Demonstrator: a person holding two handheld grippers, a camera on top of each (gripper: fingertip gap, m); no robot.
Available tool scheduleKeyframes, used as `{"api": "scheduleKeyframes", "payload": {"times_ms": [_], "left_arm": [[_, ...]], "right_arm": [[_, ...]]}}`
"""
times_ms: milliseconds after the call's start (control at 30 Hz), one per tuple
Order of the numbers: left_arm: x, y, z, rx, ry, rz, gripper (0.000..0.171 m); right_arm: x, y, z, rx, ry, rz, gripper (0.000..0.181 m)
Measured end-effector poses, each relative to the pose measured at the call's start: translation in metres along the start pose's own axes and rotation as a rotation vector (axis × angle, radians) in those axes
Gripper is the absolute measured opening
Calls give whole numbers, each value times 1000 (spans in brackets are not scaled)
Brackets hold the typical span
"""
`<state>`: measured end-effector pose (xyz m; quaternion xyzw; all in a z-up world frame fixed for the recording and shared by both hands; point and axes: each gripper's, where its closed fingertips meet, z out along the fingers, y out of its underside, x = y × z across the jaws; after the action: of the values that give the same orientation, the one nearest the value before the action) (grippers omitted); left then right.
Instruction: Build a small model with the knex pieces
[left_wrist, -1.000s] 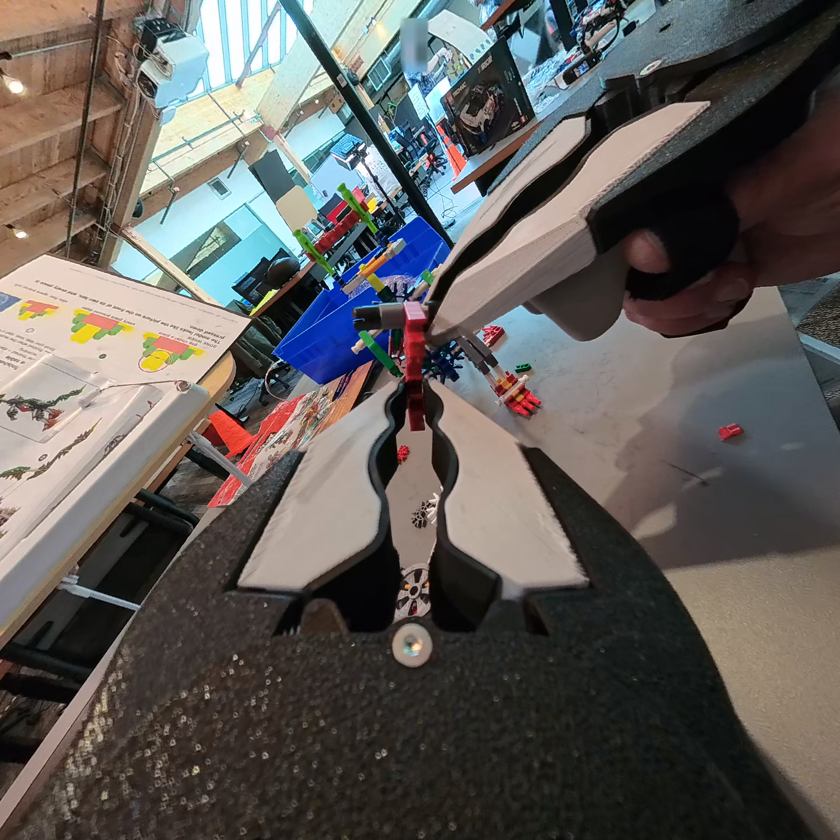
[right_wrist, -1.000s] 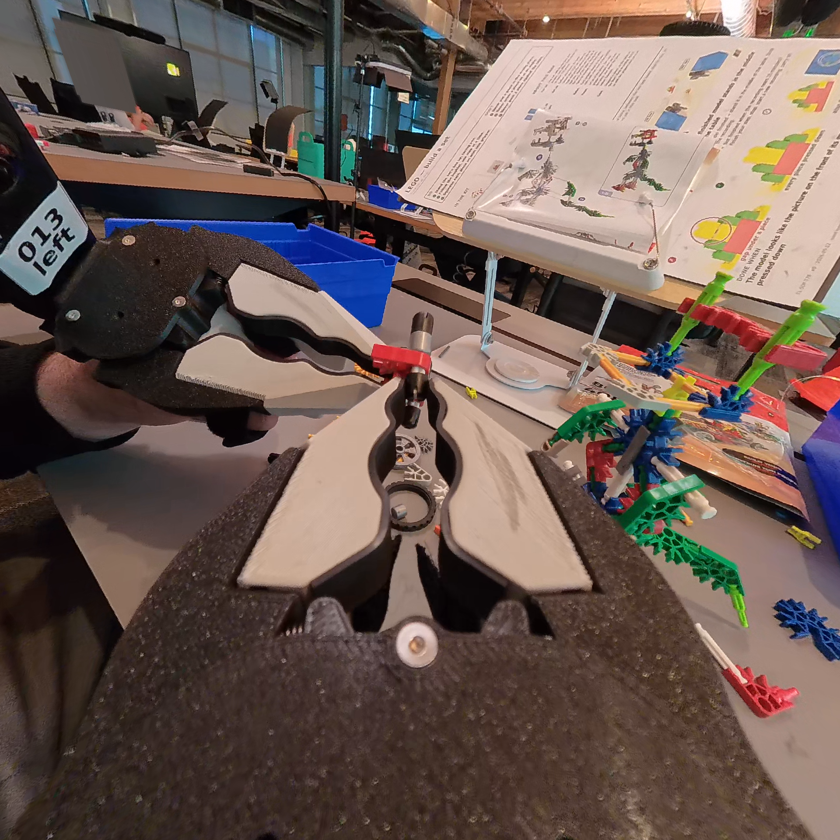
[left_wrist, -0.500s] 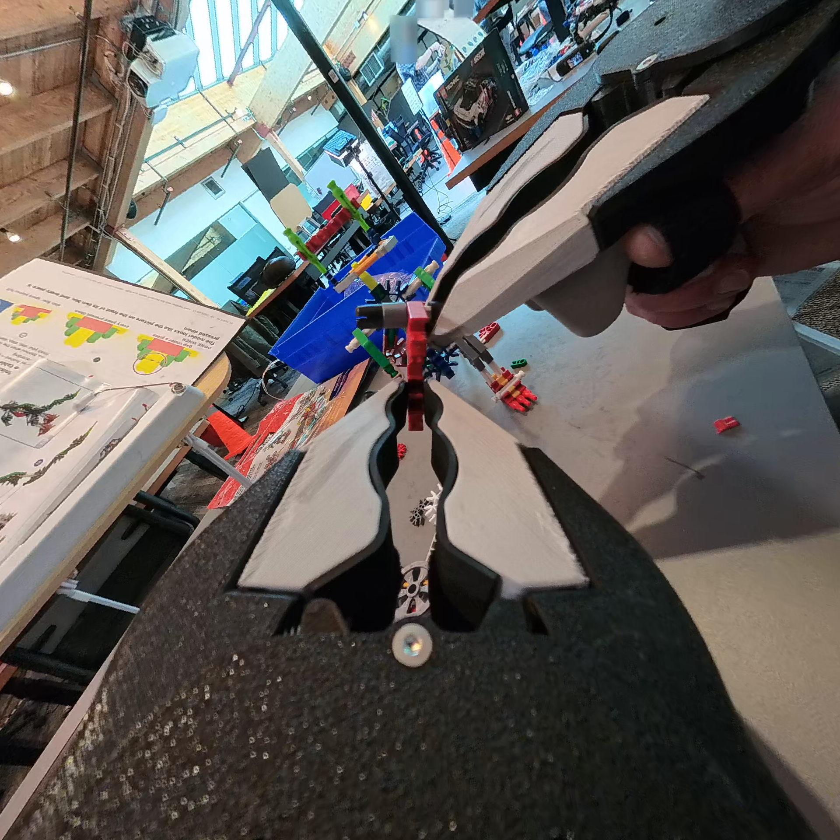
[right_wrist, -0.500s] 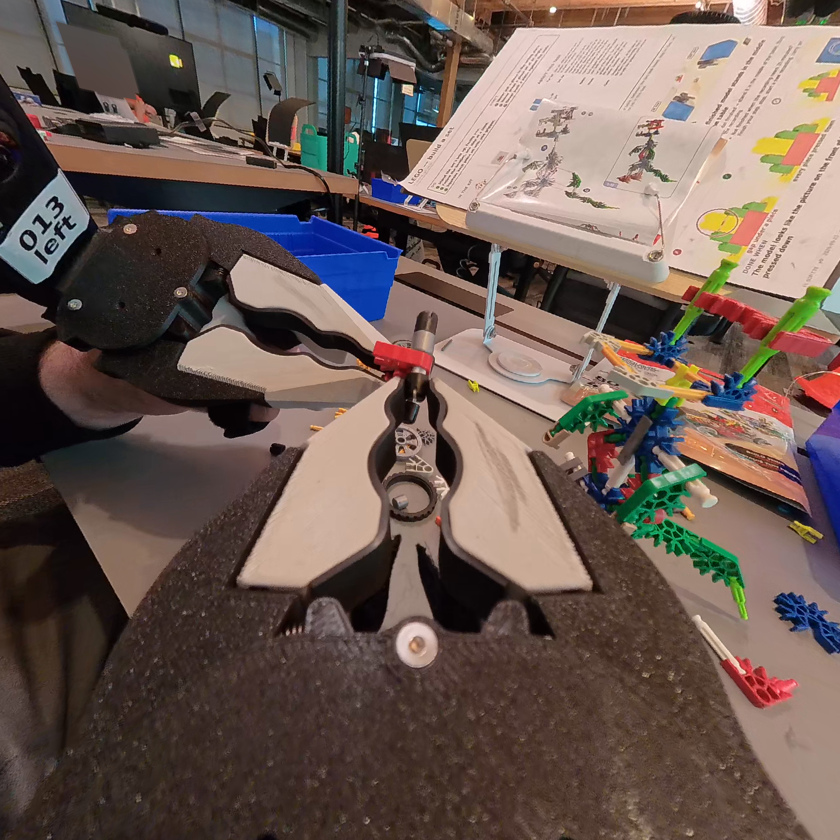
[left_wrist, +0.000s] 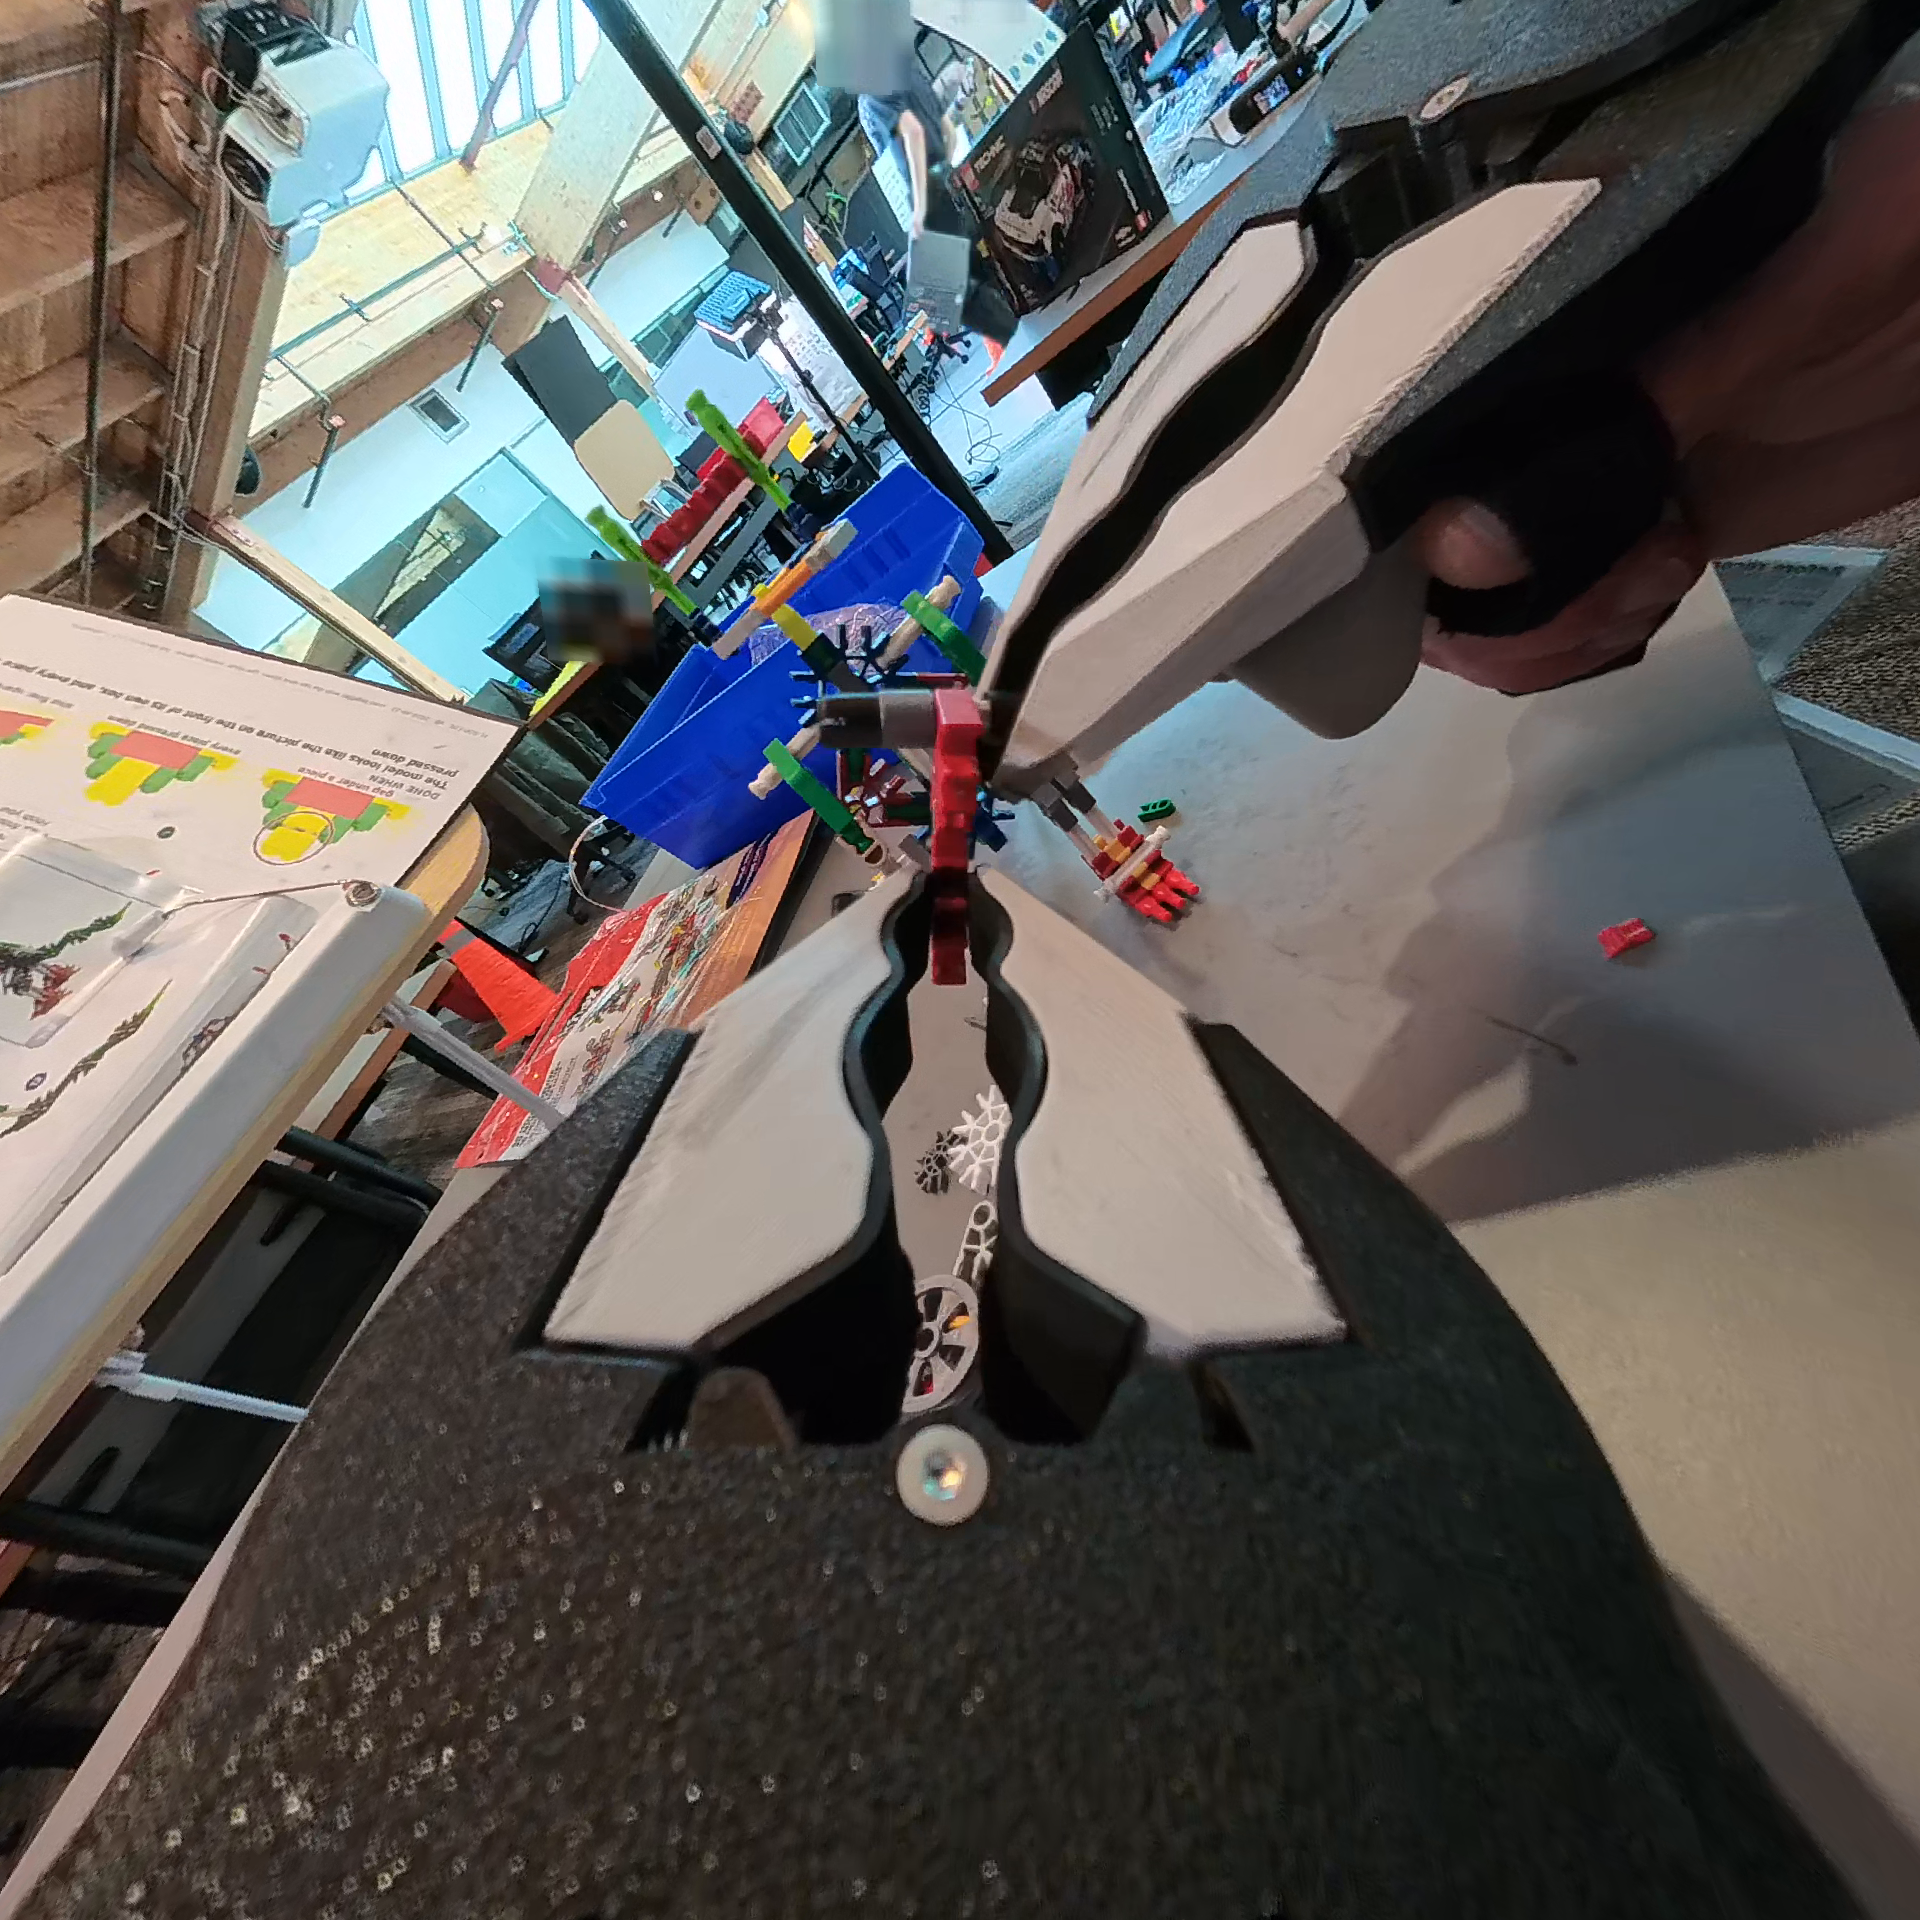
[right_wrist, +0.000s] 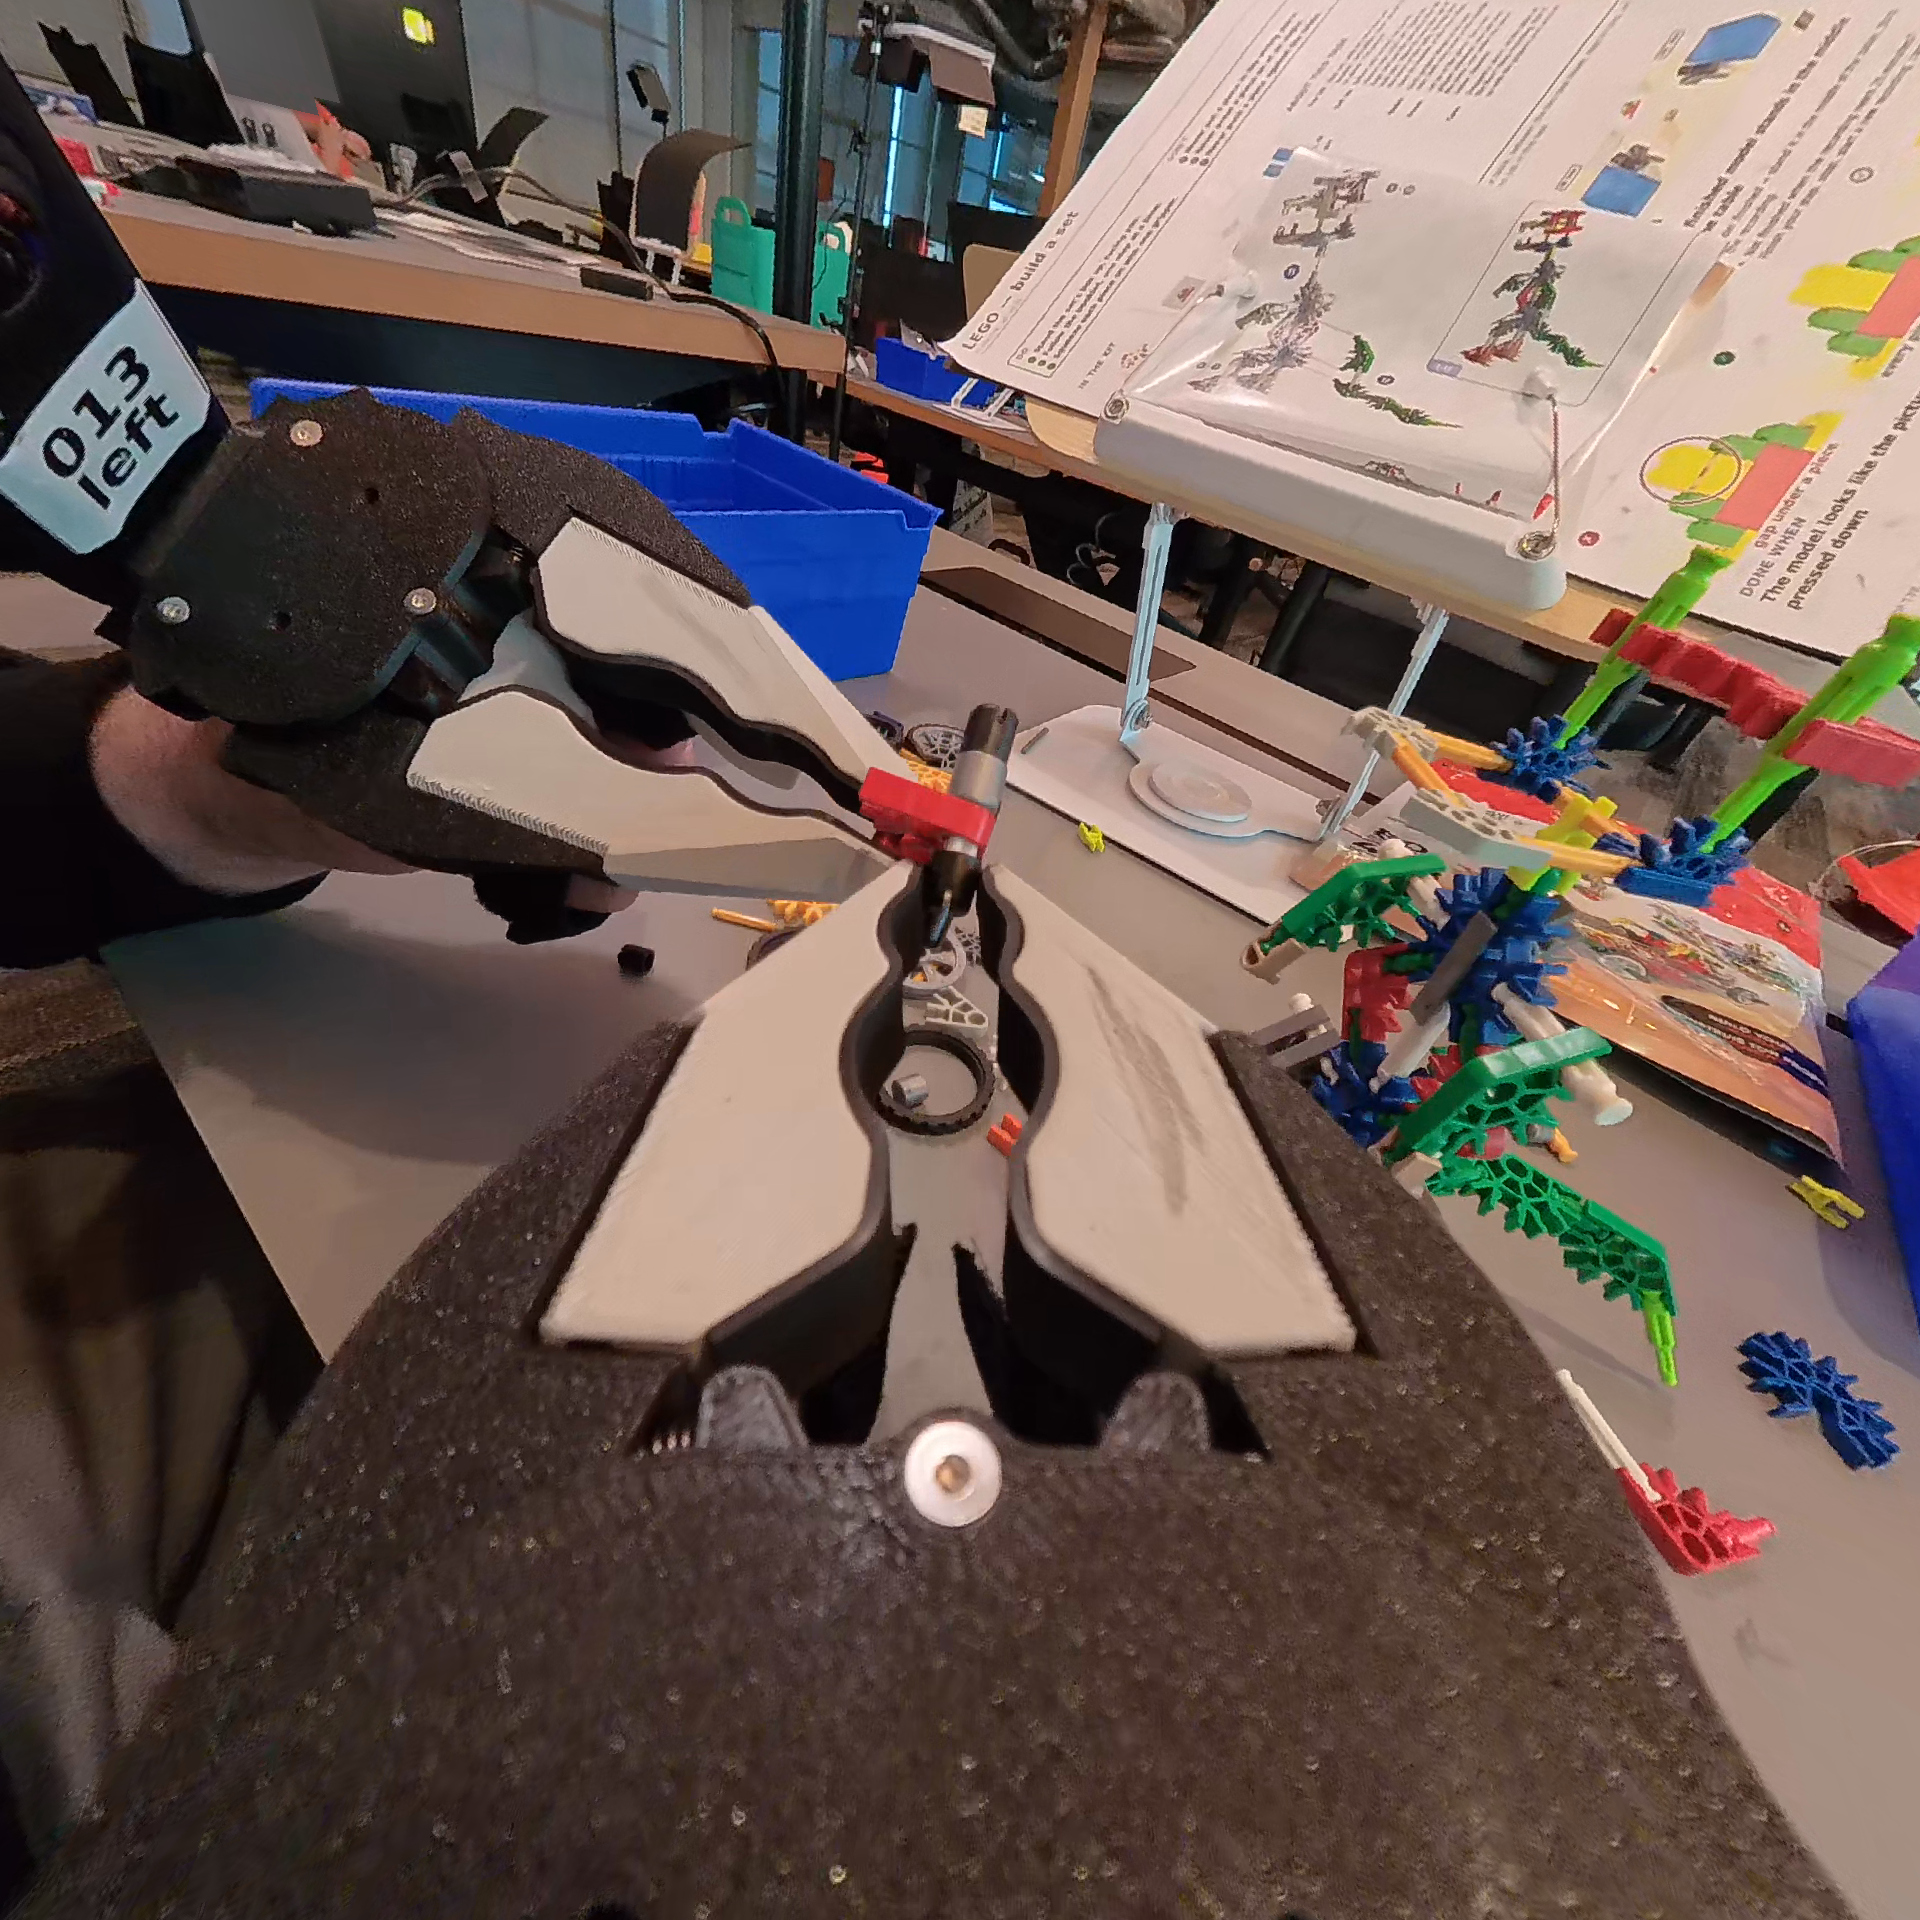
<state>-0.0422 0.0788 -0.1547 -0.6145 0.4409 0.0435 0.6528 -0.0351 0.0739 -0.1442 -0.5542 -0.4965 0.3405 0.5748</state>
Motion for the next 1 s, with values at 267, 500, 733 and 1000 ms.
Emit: {"api": "scheduleKeyframes", "payload": {"times_ms": [267,500,733,1000], "left_arm": [[6,4,1,-40,25,48,4],[19,10,2,-93,86,88,4],[36,20,5,-181,171,139,4],[54,38,6,-298,273,169,4]], "right_arm": [[-3,11,-3,-57,-42,-7,9],[-8,28,-9,-142,-97,-37,9],[-13,50,-16,-237,-155,-79,10],[-19,81,-26,-372,-228,-110,9]]}}
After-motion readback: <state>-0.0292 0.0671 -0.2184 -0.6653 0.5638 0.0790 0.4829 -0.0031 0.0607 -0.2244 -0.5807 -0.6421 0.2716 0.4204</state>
